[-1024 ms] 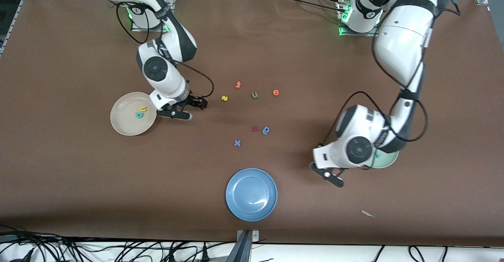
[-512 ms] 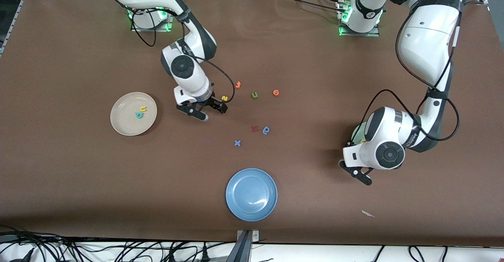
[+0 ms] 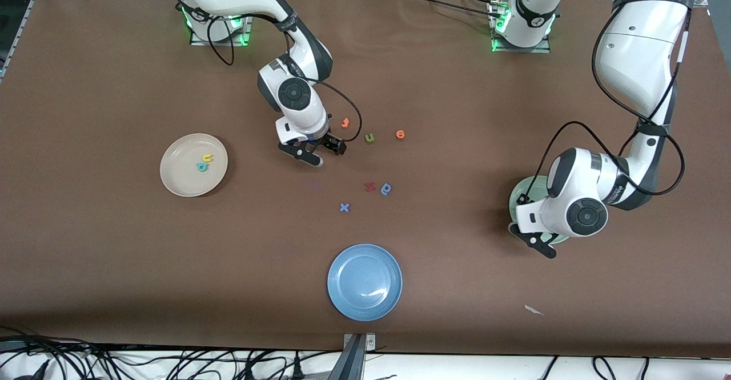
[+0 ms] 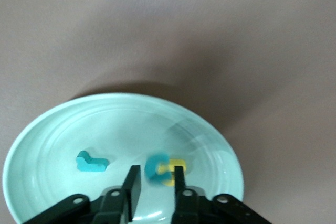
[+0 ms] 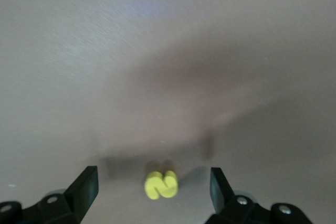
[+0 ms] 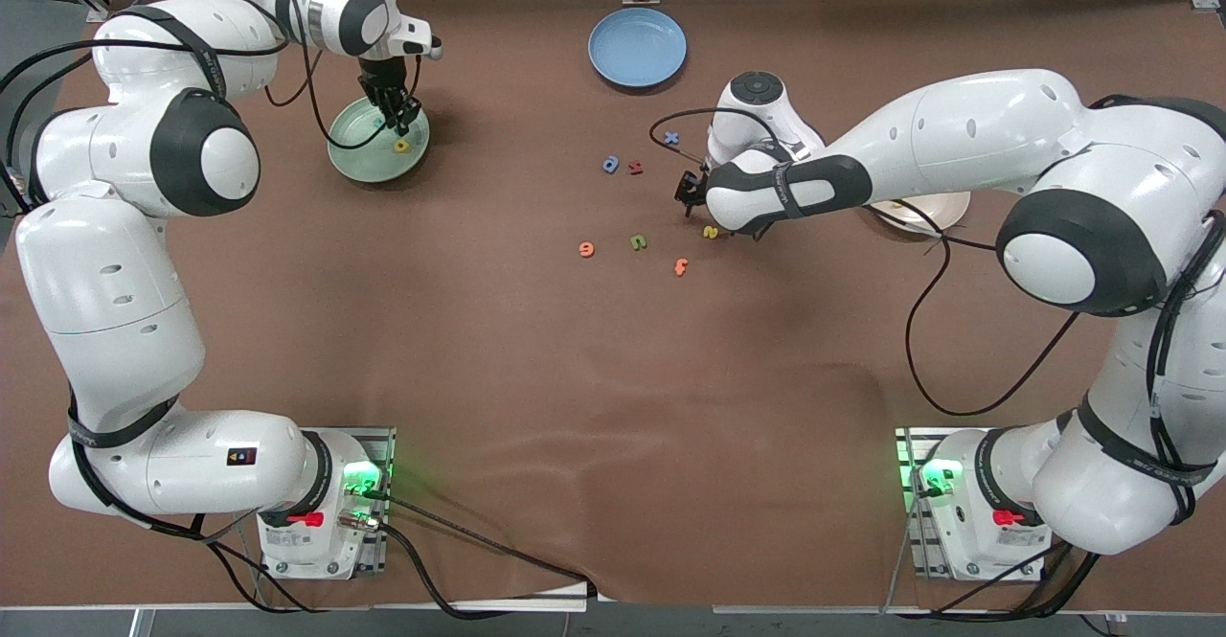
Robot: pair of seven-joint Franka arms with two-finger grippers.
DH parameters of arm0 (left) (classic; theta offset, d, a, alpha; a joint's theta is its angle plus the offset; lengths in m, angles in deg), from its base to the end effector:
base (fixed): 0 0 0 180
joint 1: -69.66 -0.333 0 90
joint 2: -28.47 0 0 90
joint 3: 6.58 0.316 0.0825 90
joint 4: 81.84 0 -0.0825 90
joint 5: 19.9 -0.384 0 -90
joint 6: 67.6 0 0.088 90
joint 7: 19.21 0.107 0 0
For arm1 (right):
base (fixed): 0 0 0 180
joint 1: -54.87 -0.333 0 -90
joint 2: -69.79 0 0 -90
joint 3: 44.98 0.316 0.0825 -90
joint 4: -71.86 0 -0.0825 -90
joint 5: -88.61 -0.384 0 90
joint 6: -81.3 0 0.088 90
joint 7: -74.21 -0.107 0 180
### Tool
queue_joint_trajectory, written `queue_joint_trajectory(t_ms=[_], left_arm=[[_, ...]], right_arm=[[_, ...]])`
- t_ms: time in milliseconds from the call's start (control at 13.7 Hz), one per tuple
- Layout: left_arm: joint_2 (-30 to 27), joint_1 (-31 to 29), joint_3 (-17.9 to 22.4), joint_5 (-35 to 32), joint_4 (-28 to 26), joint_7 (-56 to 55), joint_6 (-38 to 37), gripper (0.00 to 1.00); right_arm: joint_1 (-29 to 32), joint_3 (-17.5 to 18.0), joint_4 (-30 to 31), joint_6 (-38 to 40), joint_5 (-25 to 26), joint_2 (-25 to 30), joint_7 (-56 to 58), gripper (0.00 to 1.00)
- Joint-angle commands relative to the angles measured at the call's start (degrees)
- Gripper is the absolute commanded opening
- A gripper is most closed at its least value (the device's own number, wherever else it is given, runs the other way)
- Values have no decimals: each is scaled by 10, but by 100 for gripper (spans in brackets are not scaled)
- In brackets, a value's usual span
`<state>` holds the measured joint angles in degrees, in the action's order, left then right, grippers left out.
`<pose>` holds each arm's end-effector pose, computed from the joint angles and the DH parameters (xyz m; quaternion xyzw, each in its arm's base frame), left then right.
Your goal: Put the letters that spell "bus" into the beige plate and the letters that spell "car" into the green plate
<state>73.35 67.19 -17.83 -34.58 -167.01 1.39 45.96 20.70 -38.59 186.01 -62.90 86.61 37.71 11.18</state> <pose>0.6816 -0.0694 0.1945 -0.9446 0.2976 0.1367 0.0232 0.4600 0.3921 0.1755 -0.9753 0.2165 0.0413 0.0117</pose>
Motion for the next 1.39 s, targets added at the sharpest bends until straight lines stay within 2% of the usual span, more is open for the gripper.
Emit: queue_joint_trajectory(t_ms=[0, 73, 220, 366, 732, 951, 1098, 1244, 1317], left_arm=[[-31, -7, -5, -7, -28, 9, 11, 100], [-41, -4, -5, -3, -25, 3, 4, 100], [-70, 4, -6, 1, -22, -5, -11, 100], [-100, 4, -6, 37, -18, -13, -28, 100], [-216, 4, -6, 83, -18, -96, -118, 100], [-288, 0, -6, 88, -18, -158, -172, 100], [-334, 13, 19, 123, -21, -159, -199, 100], [-375, 62, 84, 138, -26, -159, -215, 100], [-387, 67, 88, 137, -26, -159, -213, 100]], right_arm=[[-8, -8, -11, 22, 8, -3, -7, 83], [-7, -8, -11, 22, 8, -3, -5, 76], [-8, -8, -12, 22, 9, -3, -3, 68], [-8, -7, -12, 21, 10, -3, -3, 58], [-9, -6, -12, 21, 11, -3, -3, 51], [-12, -6, -11, 19, 13, -3, -3, 46], [-12, -6, -11, 17, 14, -3, -3, 39], [-12, -6, -10, 16, 14, -3, 6, 31], [-12, -6, -10, 16, 14, -3, 9, 27]])
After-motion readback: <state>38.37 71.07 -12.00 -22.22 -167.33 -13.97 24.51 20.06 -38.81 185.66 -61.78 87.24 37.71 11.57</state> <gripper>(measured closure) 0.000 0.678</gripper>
